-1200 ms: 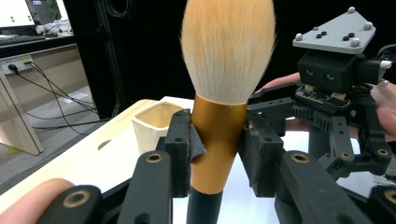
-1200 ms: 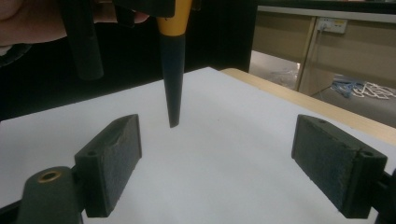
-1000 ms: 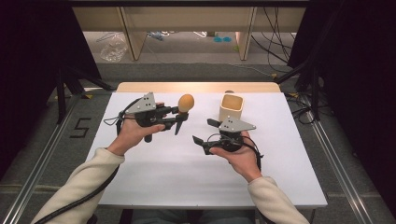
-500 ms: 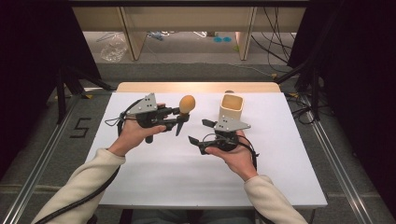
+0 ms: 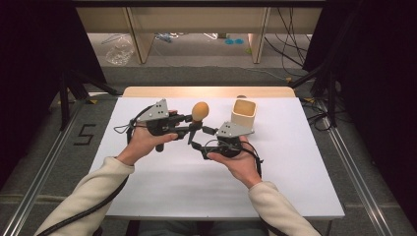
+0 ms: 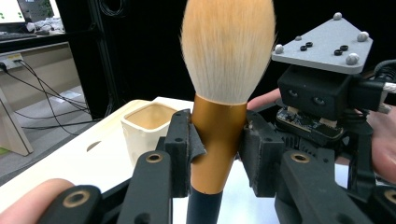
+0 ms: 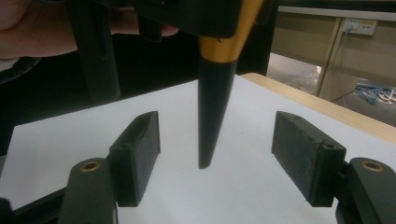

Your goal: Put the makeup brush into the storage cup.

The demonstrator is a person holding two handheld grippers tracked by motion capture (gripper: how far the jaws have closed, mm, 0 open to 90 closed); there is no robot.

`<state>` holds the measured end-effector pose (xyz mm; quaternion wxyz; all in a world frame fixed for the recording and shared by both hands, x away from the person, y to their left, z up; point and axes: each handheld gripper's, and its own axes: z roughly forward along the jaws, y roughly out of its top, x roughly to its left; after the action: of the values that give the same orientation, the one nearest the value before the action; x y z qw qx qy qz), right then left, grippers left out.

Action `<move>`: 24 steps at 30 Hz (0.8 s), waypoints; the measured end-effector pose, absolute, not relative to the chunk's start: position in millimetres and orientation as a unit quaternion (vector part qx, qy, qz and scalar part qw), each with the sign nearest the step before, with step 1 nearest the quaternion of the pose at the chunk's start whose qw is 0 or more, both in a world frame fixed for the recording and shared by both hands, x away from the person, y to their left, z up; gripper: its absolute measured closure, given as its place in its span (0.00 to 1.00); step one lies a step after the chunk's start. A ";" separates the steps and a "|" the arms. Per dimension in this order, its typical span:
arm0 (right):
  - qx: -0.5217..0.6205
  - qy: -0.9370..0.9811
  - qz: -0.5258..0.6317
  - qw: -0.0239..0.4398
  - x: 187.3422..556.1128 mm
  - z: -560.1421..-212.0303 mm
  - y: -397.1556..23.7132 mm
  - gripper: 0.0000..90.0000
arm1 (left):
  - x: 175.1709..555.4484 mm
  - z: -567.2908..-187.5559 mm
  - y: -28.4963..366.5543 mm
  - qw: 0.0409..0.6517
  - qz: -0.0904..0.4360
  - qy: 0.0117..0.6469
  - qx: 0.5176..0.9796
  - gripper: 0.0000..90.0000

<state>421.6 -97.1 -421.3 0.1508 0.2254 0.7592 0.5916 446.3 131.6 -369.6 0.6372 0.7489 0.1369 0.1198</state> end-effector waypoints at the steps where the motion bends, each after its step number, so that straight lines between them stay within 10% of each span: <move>1: 0.225 0.757 0.594 0.154 421.9 -421.4 -95.3 0.39 | 446.1 -369.3 131.8 0.638 0.119 0.137 0.748 0.74; 24: 0.211 0.743 0.608 0.187 421.5 -420.3 -83.9 0.73 | 445.6 -370.9 128.5 0.643 0.105 0.142 0.745 0.74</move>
<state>421.5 -83.9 -420.3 0.1871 0.2109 0.7426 0.6075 445.6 128.5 -370.9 0.6435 0.7449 0.1418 0.1051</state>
